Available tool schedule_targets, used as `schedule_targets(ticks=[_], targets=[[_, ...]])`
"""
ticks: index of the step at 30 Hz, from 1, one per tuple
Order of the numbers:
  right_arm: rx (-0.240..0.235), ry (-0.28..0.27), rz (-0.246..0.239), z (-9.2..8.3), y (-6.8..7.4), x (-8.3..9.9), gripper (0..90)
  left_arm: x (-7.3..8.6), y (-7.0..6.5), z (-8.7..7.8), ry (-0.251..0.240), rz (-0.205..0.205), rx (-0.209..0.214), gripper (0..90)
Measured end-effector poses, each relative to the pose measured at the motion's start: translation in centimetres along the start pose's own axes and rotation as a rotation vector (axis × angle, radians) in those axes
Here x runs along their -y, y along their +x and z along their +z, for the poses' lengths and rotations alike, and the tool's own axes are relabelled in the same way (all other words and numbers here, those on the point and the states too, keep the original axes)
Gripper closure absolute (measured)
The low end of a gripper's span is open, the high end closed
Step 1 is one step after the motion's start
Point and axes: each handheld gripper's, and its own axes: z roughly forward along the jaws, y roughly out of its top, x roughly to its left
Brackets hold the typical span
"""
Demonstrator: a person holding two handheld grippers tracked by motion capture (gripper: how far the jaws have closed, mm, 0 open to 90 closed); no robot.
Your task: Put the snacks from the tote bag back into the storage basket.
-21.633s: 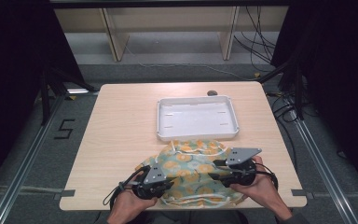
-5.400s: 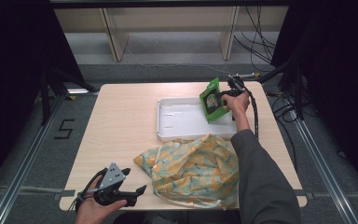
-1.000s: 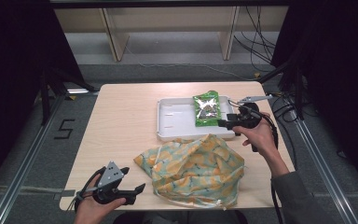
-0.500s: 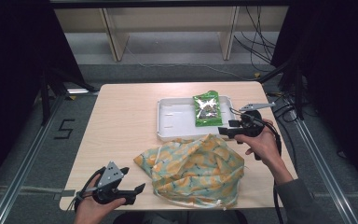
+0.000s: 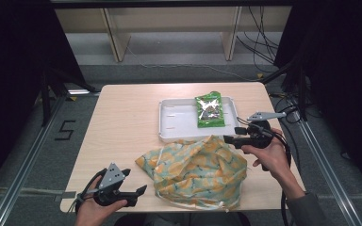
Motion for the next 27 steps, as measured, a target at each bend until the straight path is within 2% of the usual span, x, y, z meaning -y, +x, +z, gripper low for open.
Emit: schedule_targets(ticks=[2, 3, 4, 5, 6, 7, 8, 9, 10, 11, 12, 13, 15, 18, 19, 21, 23, 27], targets=[[0.005, -0.011, -0.018, -0.2, 0.0, 0.3, 37.6, 0.0, 0.0, 0.1, -0.002, -0.001, 0.006, 20.4], [0.004, -0.014, -0.007, -0.3, 0.2, 0.5, 37.4, 0.0, 0.1, 0.0, 0.012, 0.01, 0.003, 20.5], [-0.01, -0.014, 0.002, -0.3, 0.3, 0.6, 37.3, 0.0, 0.0, 0.1, -0.002, -0.004, 0.005, 20.4], [-0.001, -0.009, -0.013, -0.5, 0.3, 0.6, 37.3, 0.0, 0.0, 0.0, -0.001, 0.001, 0.006, 20.4], [-0.008, -0.019, 0.003, -0.5, 0.5, 0.8, 37.1, 0.0, 0.0, 0.0, -0.001, 0.004, 0.001, 20.4], [-0.005, -0.025, -0.018, -0.6, 0.4, 0.8, 36.9, 0.0, 0.0, 0.0, 0.0, 0.005, 0.001, 20.4], [-0.005, -0.013, 0.002, -0.8, 0.6, 0.9, 36.6, -0.1, 0.1, 0.0, -0.001, 0.007, 0.001, 20.4], [-0.001, -0.019, -0.008, -1.0, 0.7, 0.9, 36.6, 0.0, -0.1, 0.0, -0.006, -0.012, -0.003, 20.5], [-0.008, -0.02, 0.012, -1.1, 0.8, 1.0, 36.4, 0.0, 0.0, 0.0, -0.008, -0.001, 0.0, 20.4], [0.005, -0.029, -0.008, -1.2, 0.8, 1.1, 36.1, -0.1, 0.0, 0.0, -0.002, 0.006, -0.001, 20.4], [0.0, -0.027, -0.012, -1.3, 0.8, 1.3, 36.1, -0.1, 0.1, -0.1, 0.005, 0.013, 0.0, 20.4], [0.0, -0.032, 0.006, -1.4, 1.0, 1.4, 36.2, 0.0, 0.1, -0.1, 0.004, 0.012, 0.002, 20.4], [0.008, -0.031, -0.018, -1.5, 1.0, 1.7, 35.9, 0.0, 0.0, 0.0, 0.001, 0.006, 0.002, 20.4], [0.007, -0.015, 0.001, -1.8, 1.3, 2.4, 35.9, 0.0, 0.0, 0.0, 0.0, 0.003, 0.004, 20.4], [0.013, -0.039, -0.007, -1.9, 1.3, 2.7, 36.0, 0.0, 0.0, 0.1, 0.0, 0.003, 0.004, 20.4], [0.024, -0.052, -0.012, -2.2, 1.3, 3.0, 35.8, 0.0, 0.0, 0.1, 0.0, -0.004, -0.002, 20.4], [0.012, -0.049, 0.009, -2.4, 1.6, 3.3, 35.7, 0.0, 0.1, 0.0, 0.013, 0.011, -0.002, 20.4], [0.022, -0.046, -0.024, -2.7, 1.8, 4.0, 34.8, 0.1, -0.1, 0.1, -0.003, -0.001, -0.002, 20.4]])
